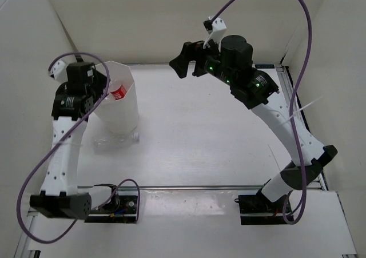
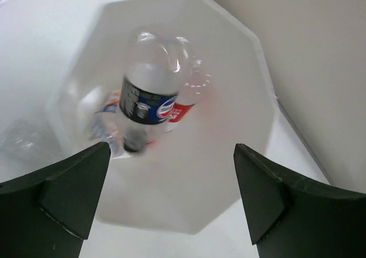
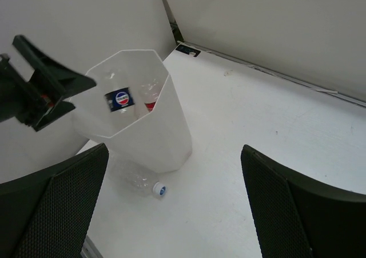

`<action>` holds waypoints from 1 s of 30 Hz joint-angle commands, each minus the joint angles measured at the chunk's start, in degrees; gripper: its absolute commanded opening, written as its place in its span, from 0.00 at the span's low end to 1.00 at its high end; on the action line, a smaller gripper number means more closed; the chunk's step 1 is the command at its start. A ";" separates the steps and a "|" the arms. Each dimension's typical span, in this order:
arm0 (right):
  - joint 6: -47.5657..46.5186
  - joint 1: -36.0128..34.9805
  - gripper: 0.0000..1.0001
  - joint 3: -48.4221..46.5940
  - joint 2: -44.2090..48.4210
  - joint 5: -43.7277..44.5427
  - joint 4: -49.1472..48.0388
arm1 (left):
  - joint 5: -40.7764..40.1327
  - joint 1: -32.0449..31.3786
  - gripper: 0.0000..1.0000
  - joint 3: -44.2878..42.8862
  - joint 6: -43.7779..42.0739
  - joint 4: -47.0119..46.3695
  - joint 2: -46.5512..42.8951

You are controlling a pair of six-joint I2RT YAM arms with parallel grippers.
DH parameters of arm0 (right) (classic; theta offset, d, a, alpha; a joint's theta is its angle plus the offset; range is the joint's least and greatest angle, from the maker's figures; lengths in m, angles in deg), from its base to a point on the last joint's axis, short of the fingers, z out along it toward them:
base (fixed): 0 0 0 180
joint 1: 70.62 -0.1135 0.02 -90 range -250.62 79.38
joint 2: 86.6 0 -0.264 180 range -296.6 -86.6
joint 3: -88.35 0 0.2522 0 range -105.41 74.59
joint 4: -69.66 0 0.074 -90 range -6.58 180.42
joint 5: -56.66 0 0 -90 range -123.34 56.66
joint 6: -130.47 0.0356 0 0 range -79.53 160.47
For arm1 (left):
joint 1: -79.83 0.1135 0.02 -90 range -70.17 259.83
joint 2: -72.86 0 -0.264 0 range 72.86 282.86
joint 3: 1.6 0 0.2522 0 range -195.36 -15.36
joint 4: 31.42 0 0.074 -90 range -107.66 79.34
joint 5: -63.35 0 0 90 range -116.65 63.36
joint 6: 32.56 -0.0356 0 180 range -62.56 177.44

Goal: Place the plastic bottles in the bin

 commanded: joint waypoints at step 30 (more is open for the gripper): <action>-1.04 5.69 1.00 12.98 11.33 -4.02 1.57 | -9.60 6.65 1.00 63.04 60.25 -16.87 -34.85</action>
